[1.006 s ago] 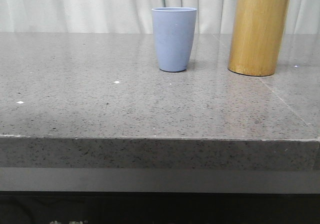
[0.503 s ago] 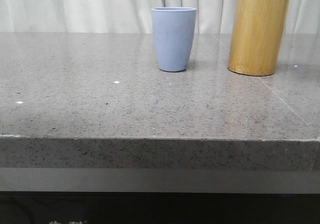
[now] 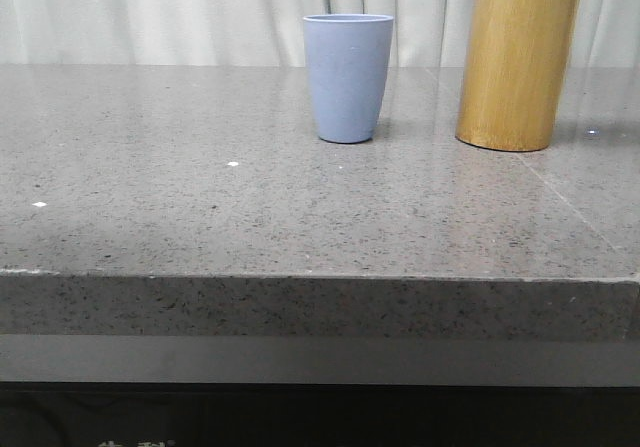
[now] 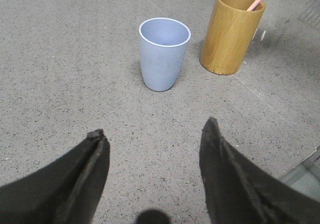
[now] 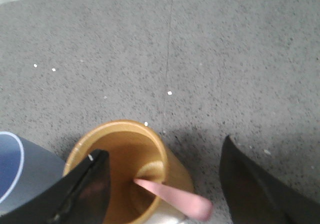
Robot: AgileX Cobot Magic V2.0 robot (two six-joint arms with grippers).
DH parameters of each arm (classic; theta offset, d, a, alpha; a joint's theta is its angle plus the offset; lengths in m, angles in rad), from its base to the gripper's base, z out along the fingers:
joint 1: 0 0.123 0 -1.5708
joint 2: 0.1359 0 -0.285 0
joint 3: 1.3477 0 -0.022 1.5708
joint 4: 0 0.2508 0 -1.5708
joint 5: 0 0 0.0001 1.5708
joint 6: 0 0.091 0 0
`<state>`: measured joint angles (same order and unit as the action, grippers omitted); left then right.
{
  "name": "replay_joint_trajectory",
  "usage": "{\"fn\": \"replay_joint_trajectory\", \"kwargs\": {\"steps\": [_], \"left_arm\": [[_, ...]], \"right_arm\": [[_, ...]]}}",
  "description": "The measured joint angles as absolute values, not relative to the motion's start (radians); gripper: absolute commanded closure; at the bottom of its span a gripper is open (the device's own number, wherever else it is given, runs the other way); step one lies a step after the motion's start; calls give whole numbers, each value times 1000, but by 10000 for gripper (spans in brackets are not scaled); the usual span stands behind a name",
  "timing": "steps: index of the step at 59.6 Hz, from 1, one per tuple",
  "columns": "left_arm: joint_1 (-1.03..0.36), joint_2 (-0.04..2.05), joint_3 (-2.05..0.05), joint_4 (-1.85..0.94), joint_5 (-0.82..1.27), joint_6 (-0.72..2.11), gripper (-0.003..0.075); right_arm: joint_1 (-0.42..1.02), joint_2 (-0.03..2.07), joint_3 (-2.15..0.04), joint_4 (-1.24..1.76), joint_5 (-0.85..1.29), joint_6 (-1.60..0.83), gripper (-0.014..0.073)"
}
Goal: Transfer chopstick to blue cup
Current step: 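Grasp the pink chopstick with the right gripper and lift it out, then carry the chopstick over the blue cup and lower it inside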
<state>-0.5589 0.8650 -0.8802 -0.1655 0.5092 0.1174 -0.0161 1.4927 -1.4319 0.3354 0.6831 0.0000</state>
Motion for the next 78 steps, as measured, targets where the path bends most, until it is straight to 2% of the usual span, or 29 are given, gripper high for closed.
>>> {"fn": "replay_joint_trajectory", "kwargs": {"steps": [8, 24, 37, 46, 61, 78], "left_arm": [[-559, 865, -880, -166, 509, 117, 314], [-559, 865, -880, -166, 509, 117, 314], [-559, 865, -880, -166, 509, 117, 314], [-559, 865, -880, -166, 509, 117, 314], [-559, 865, -880, -166, 509, 117, 314], [-559, 865, -880, -166, 509, 117, 337]], "right_arm": [[-29, 1493, -1432, 335, 693, 0, 235], [-31, 1493, -1432, 352, 693, 0, 375], [-31, 1493, -1434, 366, 693, 0, 581], [-31, 1493, -1441, 373, 693, -27, 668], [-31, 1493, -1471, 373, 710, -77, 694], [-31, 1493, -1730, 369, 844, -127, 694]]}}
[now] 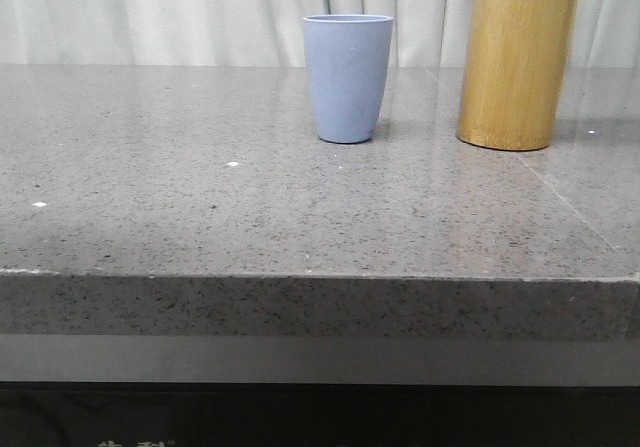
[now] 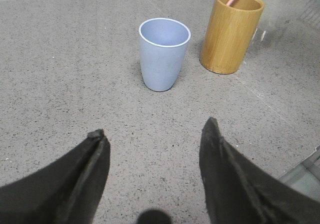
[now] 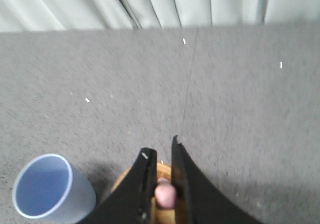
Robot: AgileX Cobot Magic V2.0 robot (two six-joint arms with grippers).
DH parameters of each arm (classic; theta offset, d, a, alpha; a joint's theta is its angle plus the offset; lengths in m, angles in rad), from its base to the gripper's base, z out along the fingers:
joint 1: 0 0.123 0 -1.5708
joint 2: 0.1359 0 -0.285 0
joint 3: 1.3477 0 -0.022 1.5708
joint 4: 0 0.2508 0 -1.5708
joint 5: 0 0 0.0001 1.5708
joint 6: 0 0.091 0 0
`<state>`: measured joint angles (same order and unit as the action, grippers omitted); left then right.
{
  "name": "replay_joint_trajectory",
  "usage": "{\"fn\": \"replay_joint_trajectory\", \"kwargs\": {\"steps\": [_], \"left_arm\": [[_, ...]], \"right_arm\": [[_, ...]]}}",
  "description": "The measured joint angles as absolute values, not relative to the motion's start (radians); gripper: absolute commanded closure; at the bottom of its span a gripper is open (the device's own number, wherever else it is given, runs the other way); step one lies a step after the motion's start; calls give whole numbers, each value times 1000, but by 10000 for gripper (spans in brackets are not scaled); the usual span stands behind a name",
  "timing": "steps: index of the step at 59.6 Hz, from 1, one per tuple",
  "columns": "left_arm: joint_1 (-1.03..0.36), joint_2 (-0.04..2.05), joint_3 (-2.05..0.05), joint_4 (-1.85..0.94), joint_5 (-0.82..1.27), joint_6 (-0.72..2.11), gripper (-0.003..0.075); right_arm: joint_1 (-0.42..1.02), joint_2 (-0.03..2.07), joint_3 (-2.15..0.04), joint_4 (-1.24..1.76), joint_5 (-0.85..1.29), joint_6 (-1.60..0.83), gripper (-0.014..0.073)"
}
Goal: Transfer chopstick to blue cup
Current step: 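Carry the chopstick over the blue cup and lower it inside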
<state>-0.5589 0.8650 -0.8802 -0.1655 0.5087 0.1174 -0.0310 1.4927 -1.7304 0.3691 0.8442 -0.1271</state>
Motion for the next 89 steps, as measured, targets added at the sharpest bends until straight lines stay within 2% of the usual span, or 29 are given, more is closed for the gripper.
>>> {"fn": "replay_joint_trajectory", "kwargs": {"steps": [13, 29, 38, 77, 82, 89], "left_arm": [[-559, 865, -880, -164, 509, 117, 378], [-559, 865, -880, -164, 509, 117, 428], [-559, 865, -880, -164, 509, 117, 447], [-559, 865, -880, -164, 509, 117, 459], [-559, 865, -880, -164, 509, 117, 459], [-559, 865, -880, -164, 509, 117, 459]], "right_arm": [[12, 1489, -1953, 367, 975, -236, 694], [285, 1501, -2008, 380, 996, -375, 694], [379, 1572, -2008, 386, 996, -422, 694], [390, 1812, -2008, 323, 996, -447, 685], [390, 1820, -2008, 318, 998, -447, 643], [390, 1827, -2008, 308, 1003, -447, 498]]}}
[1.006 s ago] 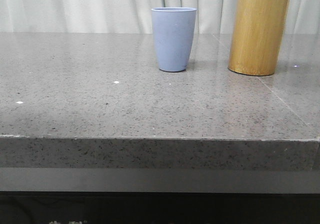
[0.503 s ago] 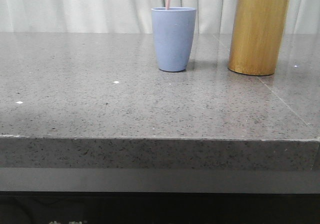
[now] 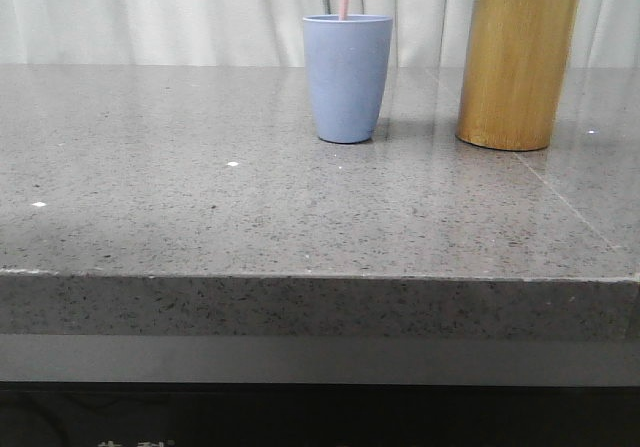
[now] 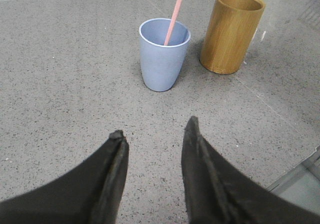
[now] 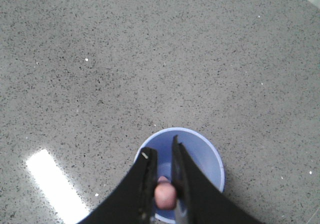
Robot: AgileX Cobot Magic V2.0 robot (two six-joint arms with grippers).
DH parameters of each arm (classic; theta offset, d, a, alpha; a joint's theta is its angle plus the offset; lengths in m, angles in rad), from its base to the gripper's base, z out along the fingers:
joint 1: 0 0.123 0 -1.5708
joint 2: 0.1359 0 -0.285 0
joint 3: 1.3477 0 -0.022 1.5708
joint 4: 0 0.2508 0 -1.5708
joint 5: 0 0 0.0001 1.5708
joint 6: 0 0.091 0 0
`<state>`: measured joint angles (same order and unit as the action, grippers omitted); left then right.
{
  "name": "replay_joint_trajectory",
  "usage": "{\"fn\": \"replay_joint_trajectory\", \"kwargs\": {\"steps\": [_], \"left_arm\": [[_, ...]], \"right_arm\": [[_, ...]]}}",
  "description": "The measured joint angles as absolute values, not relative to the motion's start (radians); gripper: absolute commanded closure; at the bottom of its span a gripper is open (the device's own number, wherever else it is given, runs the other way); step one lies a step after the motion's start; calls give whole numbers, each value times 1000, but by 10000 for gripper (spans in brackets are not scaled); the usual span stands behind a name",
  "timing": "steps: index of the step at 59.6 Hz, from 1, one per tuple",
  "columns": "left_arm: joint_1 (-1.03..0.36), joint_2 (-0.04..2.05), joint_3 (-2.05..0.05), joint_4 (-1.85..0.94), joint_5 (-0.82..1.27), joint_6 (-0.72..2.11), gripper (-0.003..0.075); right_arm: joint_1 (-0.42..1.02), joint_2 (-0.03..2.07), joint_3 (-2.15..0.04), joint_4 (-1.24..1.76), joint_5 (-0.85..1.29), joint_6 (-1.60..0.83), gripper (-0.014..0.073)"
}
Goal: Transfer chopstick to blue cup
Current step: 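Carry the chopstick over the blue cup and lower it inside, then open the right gripper and raise it away from the blue cup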
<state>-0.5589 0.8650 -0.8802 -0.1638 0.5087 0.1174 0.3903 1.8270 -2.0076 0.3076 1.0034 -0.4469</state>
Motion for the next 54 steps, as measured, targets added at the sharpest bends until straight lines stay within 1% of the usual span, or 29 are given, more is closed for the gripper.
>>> {"fn": "replay_joint_trajectory", "kwargs": {"steps": [8, 13, 17, 38, 54], "left_arm": [[-559, 865, -880, -164, 509, 117, 459], [-559, 865, -880, -164, 507, 117, 459], [-559, 865, -880, -164, 507, 117, 459], [-559, 865, -880, -164, 504, 117, 459], [-559, 865, -880, -164, 503, 117, 459]], "right_arm": [[390, 1831, -2008, 297, 1010, -447, 307], [390, 1833, -2008, 297, 1011, -444, 223], [390, 1833, -2008, 297, 1011, -437, 183], [387, 1802, -2008, 292, 1031, -418, 176], [381, 1670, -2008, 273, 1051, -395, 176]]}}
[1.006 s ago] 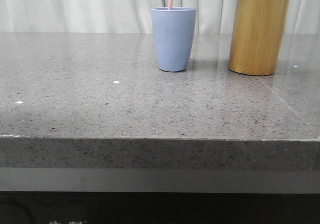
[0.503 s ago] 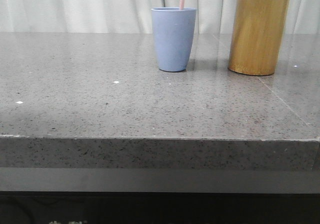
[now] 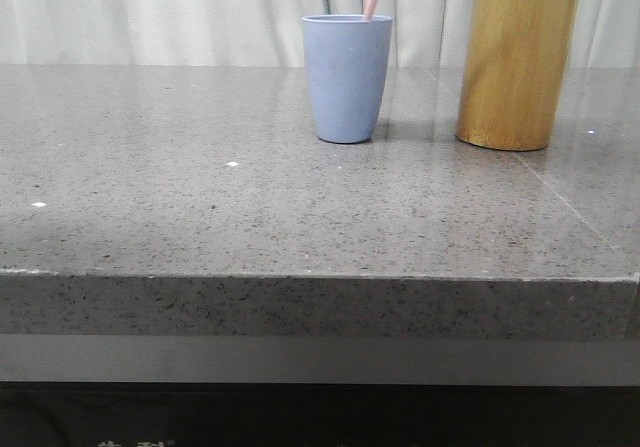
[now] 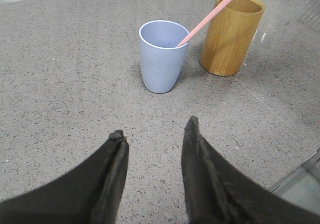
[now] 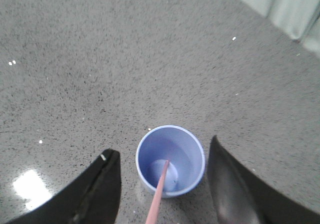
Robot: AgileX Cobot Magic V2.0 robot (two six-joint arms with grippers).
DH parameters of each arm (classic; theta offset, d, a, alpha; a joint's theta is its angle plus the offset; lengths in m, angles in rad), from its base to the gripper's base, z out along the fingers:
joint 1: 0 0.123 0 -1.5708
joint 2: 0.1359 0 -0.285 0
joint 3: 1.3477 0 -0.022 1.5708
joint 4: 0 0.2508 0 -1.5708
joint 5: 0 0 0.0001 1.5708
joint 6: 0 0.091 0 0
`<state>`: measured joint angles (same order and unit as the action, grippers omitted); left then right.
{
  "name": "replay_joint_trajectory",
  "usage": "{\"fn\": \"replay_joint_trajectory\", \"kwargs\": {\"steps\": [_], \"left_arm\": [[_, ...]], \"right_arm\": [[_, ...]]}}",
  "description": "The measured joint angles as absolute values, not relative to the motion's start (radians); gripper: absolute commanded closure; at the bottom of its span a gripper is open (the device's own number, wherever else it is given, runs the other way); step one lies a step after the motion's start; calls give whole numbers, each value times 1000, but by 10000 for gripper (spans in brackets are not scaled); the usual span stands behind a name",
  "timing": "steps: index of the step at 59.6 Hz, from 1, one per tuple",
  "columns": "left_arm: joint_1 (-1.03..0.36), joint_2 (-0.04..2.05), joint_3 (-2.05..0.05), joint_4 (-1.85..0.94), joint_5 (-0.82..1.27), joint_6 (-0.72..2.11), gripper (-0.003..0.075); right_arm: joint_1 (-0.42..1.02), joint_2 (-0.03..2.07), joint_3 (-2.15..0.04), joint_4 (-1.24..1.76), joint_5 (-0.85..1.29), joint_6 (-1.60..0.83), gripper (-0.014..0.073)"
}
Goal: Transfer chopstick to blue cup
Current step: 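Open the right gripper and raise it away from the blue cup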
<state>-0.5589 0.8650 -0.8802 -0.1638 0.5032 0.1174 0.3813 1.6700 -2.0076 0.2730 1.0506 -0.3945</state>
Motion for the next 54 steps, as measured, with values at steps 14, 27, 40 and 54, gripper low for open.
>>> {"fn": "replay_joint_trajectory", "kwargs": {"steps": [14, 27, 40, 54], "left_arm": [[-559, 865, -880, -164, 501, 117, 459], [-559, 865, -880, -164, 501, 117, 459], [-559, 865, -880, -164, 501, 117, 459], [-559, 865, -880, -164, 501, 117, 459]], "right_arm": [[309, 1504, -1918, 260, 1148, -312, 176], [248, 1249, -1605, 255, 1061, -304, 176], [227, 968, -1286, 253, 958, -302, 176], [227, 720, -1037, 253, 948, -302, 176]]}}
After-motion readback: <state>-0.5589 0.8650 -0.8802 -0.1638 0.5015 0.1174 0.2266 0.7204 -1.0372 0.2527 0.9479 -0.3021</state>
